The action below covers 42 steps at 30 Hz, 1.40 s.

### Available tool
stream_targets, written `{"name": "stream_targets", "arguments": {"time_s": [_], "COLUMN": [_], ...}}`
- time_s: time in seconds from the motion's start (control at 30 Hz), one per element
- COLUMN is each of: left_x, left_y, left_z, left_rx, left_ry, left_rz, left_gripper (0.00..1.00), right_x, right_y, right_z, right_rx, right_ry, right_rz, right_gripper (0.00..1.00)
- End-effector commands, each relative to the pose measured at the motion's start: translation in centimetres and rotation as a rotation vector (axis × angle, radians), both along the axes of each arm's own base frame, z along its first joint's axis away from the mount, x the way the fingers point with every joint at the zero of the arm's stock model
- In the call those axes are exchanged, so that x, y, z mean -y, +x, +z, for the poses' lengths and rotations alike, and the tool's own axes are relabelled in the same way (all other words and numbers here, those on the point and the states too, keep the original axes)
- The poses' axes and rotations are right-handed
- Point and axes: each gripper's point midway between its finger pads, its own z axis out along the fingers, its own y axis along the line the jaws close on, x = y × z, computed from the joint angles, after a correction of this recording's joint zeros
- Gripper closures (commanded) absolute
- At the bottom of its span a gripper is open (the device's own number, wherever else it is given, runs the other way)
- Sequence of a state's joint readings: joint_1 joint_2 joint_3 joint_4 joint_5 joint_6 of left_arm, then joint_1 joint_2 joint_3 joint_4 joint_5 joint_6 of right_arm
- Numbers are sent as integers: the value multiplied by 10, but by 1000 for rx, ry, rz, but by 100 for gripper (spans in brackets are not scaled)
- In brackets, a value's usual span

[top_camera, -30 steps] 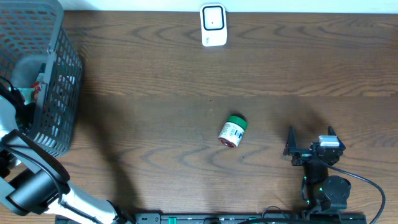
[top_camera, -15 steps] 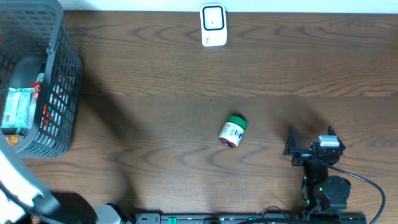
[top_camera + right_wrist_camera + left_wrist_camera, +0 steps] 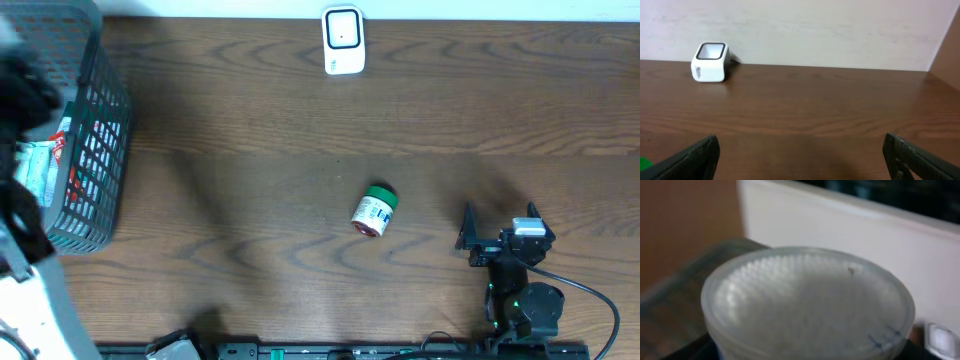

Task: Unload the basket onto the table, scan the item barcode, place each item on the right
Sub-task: 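Lift the white tub out and carry it beside the jar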

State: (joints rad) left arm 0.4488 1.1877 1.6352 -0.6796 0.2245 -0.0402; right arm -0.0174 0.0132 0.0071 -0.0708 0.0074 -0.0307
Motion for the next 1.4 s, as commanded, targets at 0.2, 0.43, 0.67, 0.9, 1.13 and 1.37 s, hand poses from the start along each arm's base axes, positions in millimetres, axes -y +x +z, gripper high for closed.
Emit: {"name": "stream_targets", "arguments": {"time_s": [0.2,0.43,0.67,0.9,1.13,1.37], "left_x": [133,217,285,332,360,362], "left_y": [-4,-9,-10,-15,-20,-11], "left_z": [-59,-153,-245,-315,-370,-389], "left_rx": [-266,-623,-926,-1115,-1223,-1217], "left_ry": [-134,-189,-142,-79,-48,-9], "left_rz": [-376,-579,-716,-791,-778,-719], "left_gripper": [32,33,33,33,33,32], "right_x": [-3,-3,-3,-3,-3,-3], "right_y": [0,0,0,0,0,0], "right_z": [-2,-2,-2,-2,-2,-2], "right_rx": [-6,-5,-6,-5,-5,-6], "right_ry": [-4,-4,-4,-4,-4,-4], "right_rz": [12,11,11,11,11,11], "right_gripper": [1,1,1,1,1,1]}}
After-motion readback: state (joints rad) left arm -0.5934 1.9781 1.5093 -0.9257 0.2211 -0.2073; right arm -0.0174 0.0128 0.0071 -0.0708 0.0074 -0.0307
